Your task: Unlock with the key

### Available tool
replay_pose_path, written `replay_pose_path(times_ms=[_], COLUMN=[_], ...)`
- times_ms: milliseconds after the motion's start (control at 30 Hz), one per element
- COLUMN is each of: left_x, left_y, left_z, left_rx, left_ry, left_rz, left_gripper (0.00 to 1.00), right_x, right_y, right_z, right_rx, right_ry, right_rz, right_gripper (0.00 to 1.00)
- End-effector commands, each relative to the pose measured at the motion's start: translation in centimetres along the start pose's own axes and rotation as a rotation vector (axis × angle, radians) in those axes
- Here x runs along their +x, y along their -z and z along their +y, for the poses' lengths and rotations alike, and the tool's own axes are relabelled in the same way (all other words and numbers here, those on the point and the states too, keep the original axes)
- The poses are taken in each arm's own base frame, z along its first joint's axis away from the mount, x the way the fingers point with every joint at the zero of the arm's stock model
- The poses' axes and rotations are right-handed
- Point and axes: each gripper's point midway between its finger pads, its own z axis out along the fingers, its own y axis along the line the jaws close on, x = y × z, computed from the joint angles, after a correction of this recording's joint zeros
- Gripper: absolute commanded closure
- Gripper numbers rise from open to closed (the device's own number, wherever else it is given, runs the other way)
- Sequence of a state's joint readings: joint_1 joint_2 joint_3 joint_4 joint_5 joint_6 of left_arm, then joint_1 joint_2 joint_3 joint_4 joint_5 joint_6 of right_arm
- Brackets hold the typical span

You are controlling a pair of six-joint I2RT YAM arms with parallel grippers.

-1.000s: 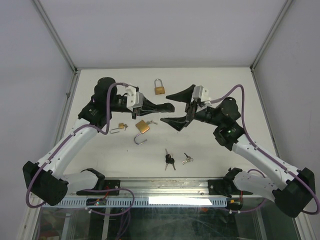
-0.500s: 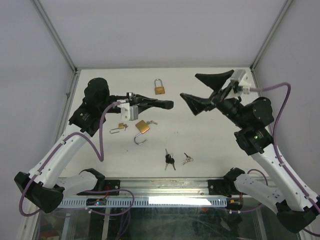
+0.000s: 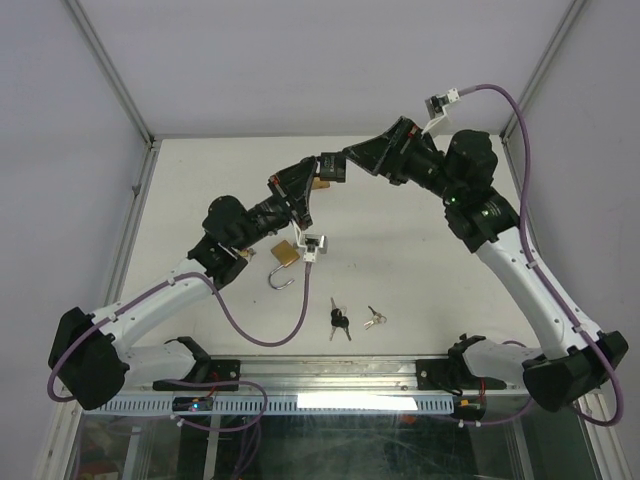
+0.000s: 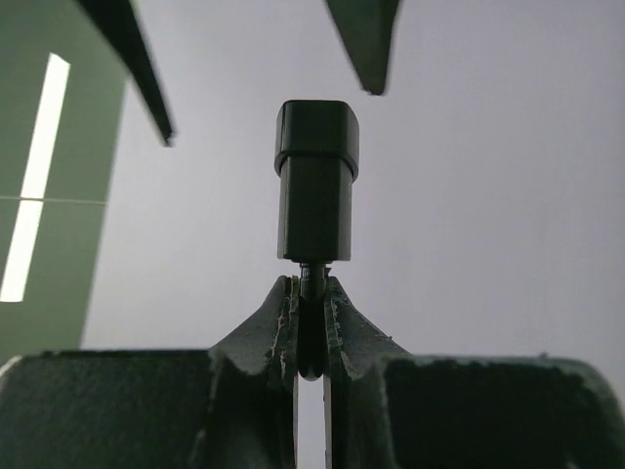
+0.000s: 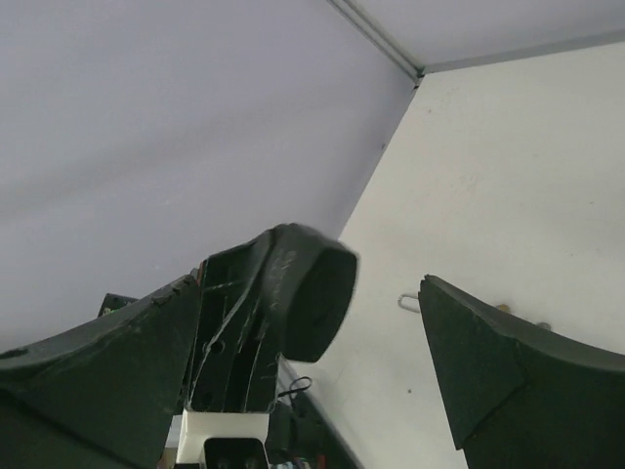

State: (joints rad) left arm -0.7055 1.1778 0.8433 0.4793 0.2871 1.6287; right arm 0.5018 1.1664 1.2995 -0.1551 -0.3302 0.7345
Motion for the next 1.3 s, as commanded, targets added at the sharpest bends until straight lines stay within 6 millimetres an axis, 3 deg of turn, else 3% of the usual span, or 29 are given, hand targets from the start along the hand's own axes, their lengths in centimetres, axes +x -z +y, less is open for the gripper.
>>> replay_pose_path(times_ms=[0,233,433,533,800,867,900,933,967,1000,1100,1200,1267], left_x=[-1.8,-1.6,-1.4,-1.3,-1.9,-1.9,-1.9,-2.0,-2.0,-2.1,-3.7,-6.2,-7.4], left_y=[3.2,2.9,2.5,2.4,2.5,2.4,2.4,2.3,2.2,2.3,3.3,4.7,5.1], left_z=[11.4,10.9,10.6,10.4,9.4,8.9,8.3,7.3,6.2,5.1,0.9,0.0,1.1], left_rx=[-0.356,-0.332,-0.311,-0.303,-0.271,-0.241,-0.213,-0.171,-0.109,-0.035,0.248,0.399,0.447], left_ry=[-0.312,-0.295,-0.293,-0.290,-0.273,-0.231,-0.180,-0.105,-0.011,0.078,0.475,0.843,1.040], left_rz=[0.022,0.025,0.036,0.039,0.011,0.001,-0.009,-0.023,-0.031,-0.037,-0.069,-0.140,-0.190], left_gripper=[1.00,1.00,1.00,1.00,1.00,1.00,0.75,0.33,0.07,0.02,0.01,0.01,0.01], right_x=[-0.7,0.1,1.1,1.7,1.3,1.3,1.4,1.4,1.5,1.7,2.7,4.6,5.2], right_y=[0.1,-0.1,-0.4,-0.7,-0.8,-0.7,-0.5,-0.3,-0.1,0.3,1.7,3.5,4.6], right_z=[3.6,5.9,6.8,7.4,7.4,7.2,7.2,7.1,6.8,6.7,5.9,5.8,6.6], right_rx=[-0.207,-0.330,-0.372,-0.394,-0.390,-0.392,-0.397,-0.399,-0.401,-0.412,-0.457,-0.579,-0.683], right_ry=[-0.142,-0.128,-0.123,-0.114,-0.062,-0.018,0.019,0.068,0.138,0.214,0.472,0.680,0.796], right_rz=[0.088,0.149,0.195,0.228,0.198,0.187,0.180,0.171,0.161,0.155,0.132,0.105,0.054], right_gripper=[0.05,0.13,0.31,0.42,1.00,1.00,1.00,1.00,1.00,1.00,1.00,1.00,1.00])
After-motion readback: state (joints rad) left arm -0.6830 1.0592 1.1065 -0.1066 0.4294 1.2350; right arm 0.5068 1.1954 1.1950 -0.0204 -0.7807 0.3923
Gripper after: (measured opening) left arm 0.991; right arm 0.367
